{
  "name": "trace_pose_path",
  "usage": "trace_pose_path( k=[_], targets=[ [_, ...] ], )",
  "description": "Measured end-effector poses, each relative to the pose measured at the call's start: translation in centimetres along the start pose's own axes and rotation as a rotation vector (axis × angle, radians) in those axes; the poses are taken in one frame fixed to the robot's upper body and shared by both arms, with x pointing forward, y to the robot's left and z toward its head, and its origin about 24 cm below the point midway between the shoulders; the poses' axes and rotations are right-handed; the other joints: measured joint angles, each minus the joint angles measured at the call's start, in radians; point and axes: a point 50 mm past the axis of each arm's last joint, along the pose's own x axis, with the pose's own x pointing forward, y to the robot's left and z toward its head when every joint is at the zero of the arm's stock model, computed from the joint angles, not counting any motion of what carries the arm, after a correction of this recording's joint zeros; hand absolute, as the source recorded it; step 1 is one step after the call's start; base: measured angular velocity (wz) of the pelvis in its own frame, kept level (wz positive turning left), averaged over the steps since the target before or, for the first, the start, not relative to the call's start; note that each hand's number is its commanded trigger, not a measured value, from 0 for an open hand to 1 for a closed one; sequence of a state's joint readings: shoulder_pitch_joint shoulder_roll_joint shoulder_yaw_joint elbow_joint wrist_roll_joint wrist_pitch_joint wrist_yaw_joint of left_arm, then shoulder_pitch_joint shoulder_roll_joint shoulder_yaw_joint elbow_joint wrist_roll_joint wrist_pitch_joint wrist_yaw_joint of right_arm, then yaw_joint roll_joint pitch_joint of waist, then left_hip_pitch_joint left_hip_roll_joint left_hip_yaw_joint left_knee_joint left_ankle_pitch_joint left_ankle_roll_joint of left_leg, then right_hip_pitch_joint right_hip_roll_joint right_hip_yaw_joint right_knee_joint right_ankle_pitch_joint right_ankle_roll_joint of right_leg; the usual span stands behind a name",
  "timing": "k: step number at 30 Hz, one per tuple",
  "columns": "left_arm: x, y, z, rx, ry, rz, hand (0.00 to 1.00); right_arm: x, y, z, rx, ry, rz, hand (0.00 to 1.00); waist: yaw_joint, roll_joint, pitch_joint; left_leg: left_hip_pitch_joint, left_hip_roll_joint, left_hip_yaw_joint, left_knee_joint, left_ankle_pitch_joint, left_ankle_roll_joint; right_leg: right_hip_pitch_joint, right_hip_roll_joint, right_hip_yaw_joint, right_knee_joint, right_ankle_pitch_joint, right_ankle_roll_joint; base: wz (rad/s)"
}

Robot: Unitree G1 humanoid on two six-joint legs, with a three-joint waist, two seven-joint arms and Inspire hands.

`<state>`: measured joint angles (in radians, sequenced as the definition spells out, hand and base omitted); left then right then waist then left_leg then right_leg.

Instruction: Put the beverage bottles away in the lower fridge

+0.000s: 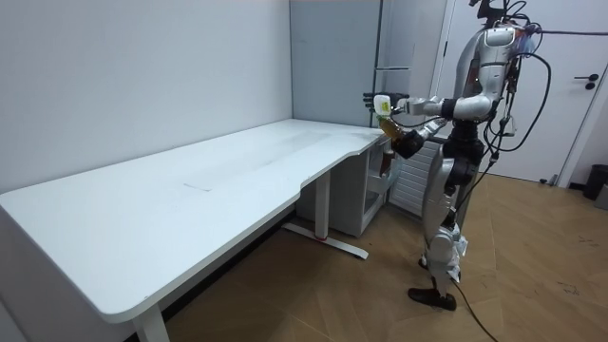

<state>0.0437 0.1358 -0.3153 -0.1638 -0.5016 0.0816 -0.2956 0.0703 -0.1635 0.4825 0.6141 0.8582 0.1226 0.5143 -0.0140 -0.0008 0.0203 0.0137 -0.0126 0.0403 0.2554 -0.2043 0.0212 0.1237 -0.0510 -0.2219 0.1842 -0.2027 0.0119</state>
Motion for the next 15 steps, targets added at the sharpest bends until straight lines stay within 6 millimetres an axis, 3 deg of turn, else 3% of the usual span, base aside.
trace_pose_path(
  k=[7, 12, 15],
  targets=[
    [0.1, -0.4, 1.5, -0.003, -0.071, -0.01, 0.0, -0.6, -0.8, -0.7, 0.028, 0.011, -0.047, 1.0, 0.035, 0.007, 0.0024, 0.0, 0.001, 0.002, -0.005, 0.0, 0.0, -0.001, 0.002, 0.011, 0.001, 0.0, 0.0, -0.01],
    [-1.1, 1.1, 5.9, 0.077, -0.277, 0.126, 0.0, -1.0, -1.2, -0.9, 0.02, 0.012, -0.068, 1.0, 0.05, 0.008, 0.0016, 0.019, 0.0, 0.001, -0.005, 0.0, 0.0, 0.013, 0.001, 0.015, 0.0, 0.0, 0.0, 0.0],
    [-1.7, 1.9, 7.3, 0.104, -0.343, 0.215, 0.0, -1.1, -1.4, -0.7, 0.014, 0.003, -0.08, 1.0, 0.05, 0.008, 0.0015, 0.024, -0.001, -0.003, -0.006, 0.0, 0.0, 0.02, 0.001, 0.008, 0.0, 0.0, 0.0, 0.01]
  ],
)
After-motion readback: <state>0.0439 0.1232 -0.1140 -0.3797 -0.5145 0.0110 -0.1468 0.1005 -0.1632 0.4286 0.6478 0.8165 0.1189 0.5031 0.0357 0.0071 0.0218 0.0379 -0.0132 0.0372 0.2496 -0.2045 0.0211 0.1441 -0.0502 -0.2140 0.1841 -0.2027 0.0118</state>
